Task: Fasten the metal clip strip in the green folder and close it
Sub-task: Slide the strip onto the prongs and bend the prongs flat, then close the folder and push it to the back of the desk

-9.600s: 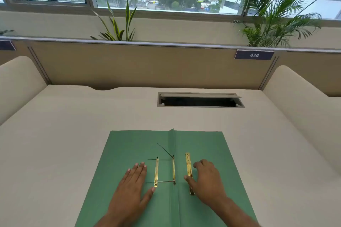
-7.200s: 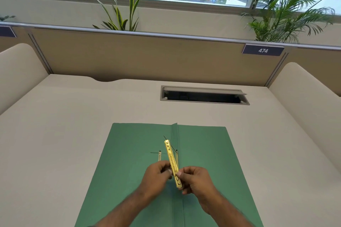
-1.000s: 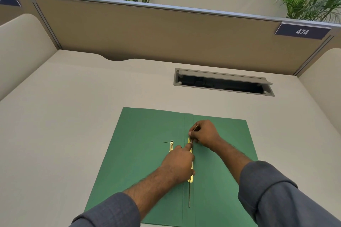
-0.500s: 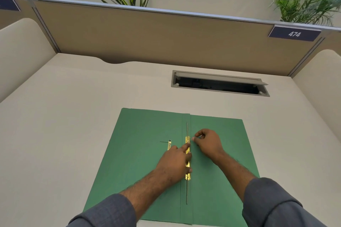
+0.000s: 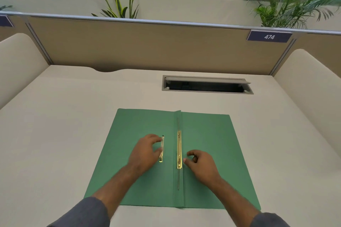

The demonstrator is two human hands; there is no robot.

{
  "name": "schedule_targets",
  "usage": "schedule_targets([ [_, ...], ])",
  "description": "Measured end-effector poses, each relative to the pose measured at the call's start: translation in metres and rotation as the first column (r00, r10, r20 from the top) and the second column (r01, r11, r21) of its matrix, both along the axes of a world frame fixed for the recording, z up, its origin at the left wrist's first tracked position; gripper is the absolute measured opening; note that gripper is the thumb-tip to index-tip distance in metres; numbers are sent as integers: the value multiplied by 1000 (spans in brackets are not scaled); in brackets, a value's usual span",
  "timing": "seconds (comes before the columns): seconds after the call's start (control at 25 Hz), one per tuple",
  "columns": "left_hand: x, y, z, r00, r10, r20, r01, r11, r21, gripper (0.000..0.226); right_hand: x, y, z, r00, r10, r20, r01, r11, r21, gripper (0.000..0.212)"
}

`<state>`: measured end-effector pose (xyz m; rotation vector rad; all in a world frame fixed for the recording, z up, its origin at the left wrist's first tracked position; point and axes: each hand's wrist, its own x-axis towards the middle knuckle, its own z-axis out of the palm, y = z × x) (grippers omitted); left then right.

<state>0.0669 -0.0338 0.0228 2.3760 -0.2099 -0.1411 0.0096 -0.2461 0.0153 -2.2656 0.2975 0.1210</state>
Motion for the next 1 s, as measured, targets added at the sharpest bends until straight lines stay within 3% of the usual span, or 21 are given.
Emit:
schedule_targets([
  [0.16,-7,50,-3,964,260,50,-264,939,218,35,-12,14,0,999,38,-28,-37,998,43,36],
  [0.28,-18,76,-2,910,415,-14,-372,831,412,52,-15,19,-1,998,51,-48,-50,998,27,40],
  [0.4,-28,87,0,792,595,-139,-474,741,476,79,-16,21,0,997,25,-69,-22,999,43,44],
  [0.48,-29,92,1,747,637,-192,-500,728,469,87,-15,21,1,998,4,-70,0,998,60,42],
  [0.68,-23,115,4,755,604,-255,-551,795,254,85,-11,16,5,997,-50,-53,55,995,89,36],
  [0.8,-17,123,28,820,545,-177,-539,838,85,47,-7,9,7,995,-78,-67,87,987,136,36],
  [0.88,-11,123,55,845,520,-126,-533,838,-119,22,-7,6,7,993,-94,-74,106,979,173,35],
  [1.0,-7,99,103,916,388,-101,-389,801,-455,10,-7,6,5,989,-100,-108,125,961,247,34],
])
